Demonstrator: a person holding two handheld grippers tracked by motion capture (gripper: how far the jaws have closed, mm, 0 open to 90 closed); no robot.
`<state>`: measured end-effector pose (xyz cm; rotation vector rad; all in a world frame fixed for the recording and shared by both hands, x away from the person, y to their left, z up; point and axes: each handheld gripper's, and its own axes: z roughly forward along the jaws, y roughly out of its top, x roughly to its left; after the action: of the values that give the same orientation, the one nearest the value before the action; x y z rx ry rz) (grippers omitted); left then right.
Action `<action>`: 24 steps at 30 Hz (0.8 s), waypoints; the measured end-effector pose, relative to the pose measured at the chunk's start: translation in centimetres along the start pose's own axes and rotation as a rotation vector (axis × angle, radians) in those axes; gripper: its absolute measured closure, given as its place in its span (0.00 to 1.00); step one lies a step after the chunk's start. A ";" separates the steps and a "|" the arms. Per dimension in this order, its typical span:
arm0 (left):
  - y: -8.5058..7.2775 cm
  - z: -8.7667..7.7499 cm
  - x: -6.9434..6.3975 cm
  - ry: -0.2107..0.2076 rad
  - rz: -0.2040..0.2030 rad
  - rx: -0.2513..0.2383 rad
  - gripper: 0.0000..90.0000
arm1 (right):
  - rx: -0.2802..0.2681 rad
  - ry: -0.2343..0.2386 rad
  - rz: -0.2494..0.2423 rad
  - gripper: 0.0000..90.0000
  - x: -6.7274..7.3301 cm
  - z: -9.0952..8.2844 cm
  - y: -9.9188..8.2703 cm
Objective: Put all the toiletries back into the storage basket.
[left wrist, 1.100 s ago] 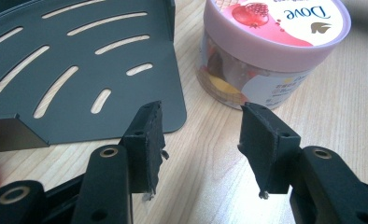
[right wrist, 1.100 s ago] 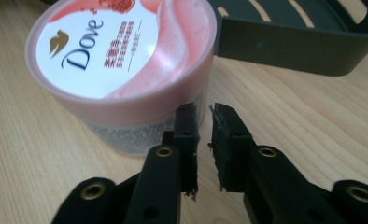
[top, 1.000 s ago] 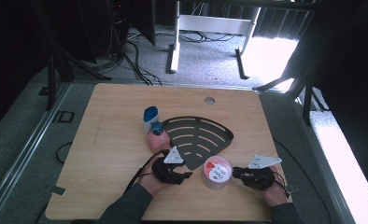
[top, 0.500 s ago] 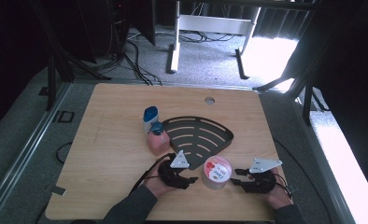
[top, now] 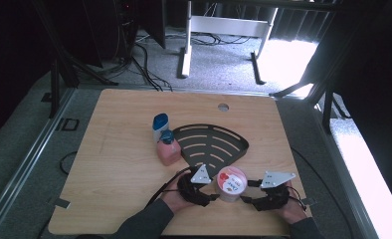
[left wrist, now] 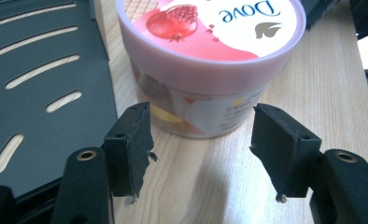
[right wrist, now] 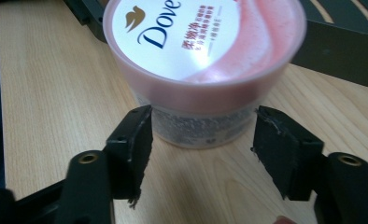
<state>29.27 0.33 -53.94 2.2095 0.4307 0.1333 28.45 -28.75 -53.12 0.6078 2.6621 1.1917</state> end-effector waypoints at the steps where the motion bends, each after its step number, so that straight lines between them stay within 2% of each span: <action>1: 0.0 0.1 -0.1 0.003 -0.007 -0.007 0.41 | 0.002 0.003 -0.004 0.40 0.1 0.1 0.0; 7: 0.3 0.3 -0.1 -0.010 -0.005 -0.014 0.39 | -0.005 0.003 0.001 0.37 0.1 0.3 0.0; 10: 0.4 0.6 -0.1 -0.030 -0.007 -0.009 0.39 | -0.011 0.006 0.004 0.34 0.1 0.3 0.1; 14: 0.5 0.8 0.0 -0.025 -0.007 -0.022 0.35 | -0.015 0.008 0.008 0.32 0.0 0.5 0.1; 18: 0.6 1.1 -0.1 -0.003 0.016 -0.014 0.32 | -0.013 0.005 0.005 0.29 0.1 0.6 0.2; 24: 0.6 1.2 -0.2 0.005 0.018 -0.030 0.29 | -0.020 0.004 0.005 0.27 0.1 0.7 0.3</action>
<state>29.56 -0.97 -54.16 2.1843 0.4089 0.1545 28.69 -28.07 -53.39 0.6094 2.6504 1.2210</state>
